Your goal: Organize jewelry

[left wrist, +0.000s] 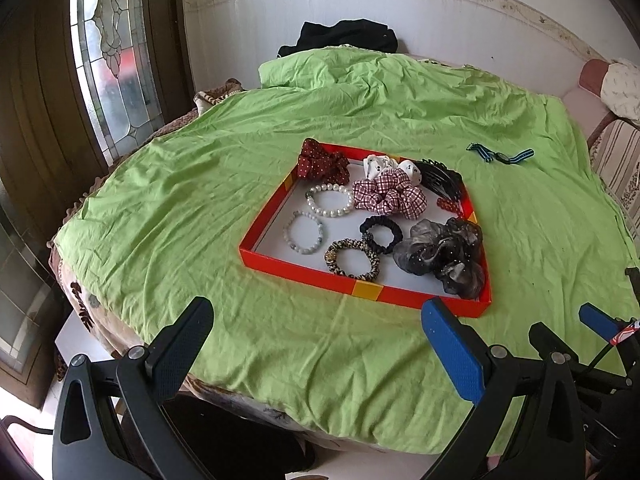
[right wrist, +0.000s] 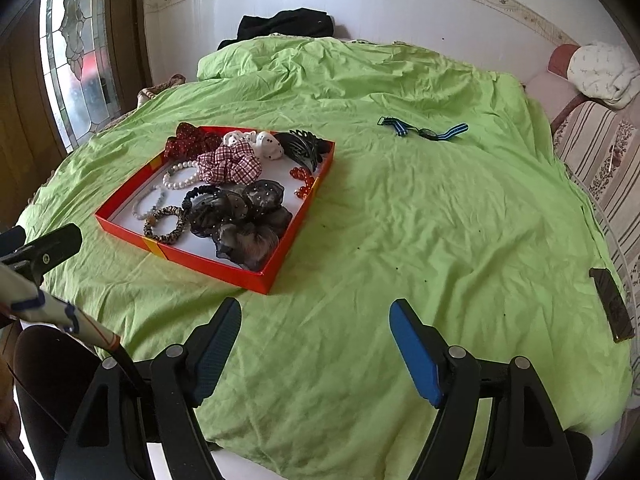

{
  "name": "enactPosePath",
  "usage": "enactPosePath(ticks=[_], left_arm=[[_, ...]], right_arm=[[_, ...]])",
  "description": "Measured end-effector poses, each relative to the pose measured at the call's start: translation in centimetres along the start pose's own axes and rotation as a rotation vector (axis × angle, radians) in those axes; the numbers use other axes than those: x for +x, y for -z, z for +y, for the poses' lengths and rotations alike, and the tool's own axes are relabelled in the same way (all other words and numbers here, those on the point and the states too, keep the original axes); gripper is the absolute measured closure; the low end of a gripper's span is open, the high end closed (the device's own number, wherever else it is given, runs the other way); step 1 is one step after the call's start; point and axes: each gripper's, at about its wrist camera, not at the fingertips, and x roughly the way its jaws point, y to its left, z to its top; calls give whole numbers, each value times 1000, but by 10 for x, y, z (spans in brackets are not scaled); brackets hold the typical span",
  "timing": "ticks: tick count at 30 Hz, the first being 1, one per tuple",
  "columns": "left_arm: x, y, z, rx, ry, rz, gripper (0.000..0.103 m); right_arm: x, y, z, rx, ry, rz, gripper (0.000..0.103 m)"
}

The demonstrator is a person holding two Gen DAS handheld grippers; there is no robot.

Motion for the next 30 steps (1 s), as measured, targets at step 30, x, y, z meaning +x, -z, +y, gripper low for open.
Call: enactPosePath(ticks=[30], left_arm=[[11,6,4,7,-33,27,0]], right_arm=[[8,7,12,-19,-26,35,22]])
